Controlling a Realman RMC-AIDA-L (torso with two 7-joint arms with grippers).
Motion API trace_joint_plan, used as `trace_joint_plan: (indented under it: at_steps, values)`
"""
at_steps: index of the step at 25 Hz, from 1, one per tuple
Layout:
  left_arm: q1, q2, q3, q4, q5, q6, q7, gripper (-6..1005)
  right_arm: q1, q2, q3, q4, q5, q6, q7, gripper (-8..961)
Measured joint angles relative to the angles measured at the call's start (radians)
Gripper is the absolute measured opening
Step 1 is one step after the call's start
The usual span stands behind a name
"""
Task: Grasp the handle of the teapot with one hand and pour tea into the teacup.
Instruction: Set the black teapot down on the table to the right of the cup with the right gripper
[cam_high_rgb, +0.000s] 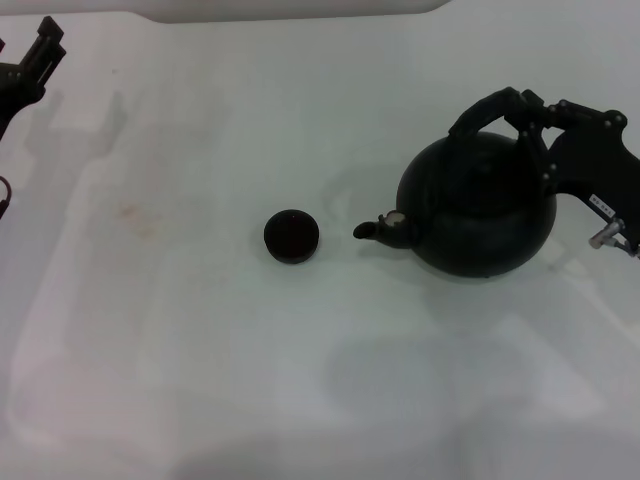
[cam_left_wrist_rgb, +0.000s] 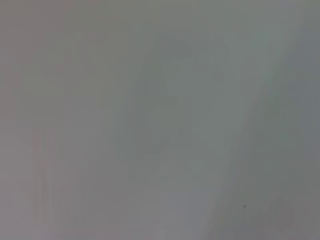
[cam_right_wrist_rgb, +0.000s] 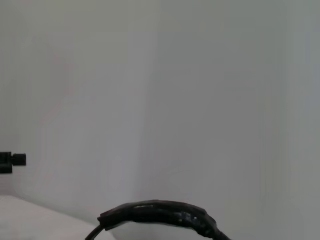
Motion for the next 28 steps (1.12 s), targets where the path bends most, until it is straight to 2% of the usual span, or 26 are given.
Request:
trace_joint_plan:
  at_steps: [23, 28]
  values:
    - [-0.006, 0.002, -0.006, 0.0, -0.006, 0.0, 0.0, 862, -0.004, 0.002, 0.0, -0.021, 0.003, 0.06, 0.006, 145]
    - [-0.009, 0.001, -0.006, 0.0, -0.007, -0.001, 0.0, 862, -0.004, 0.003, 0.001, -0.025, 0.006, 0.078, 0.008, 233]
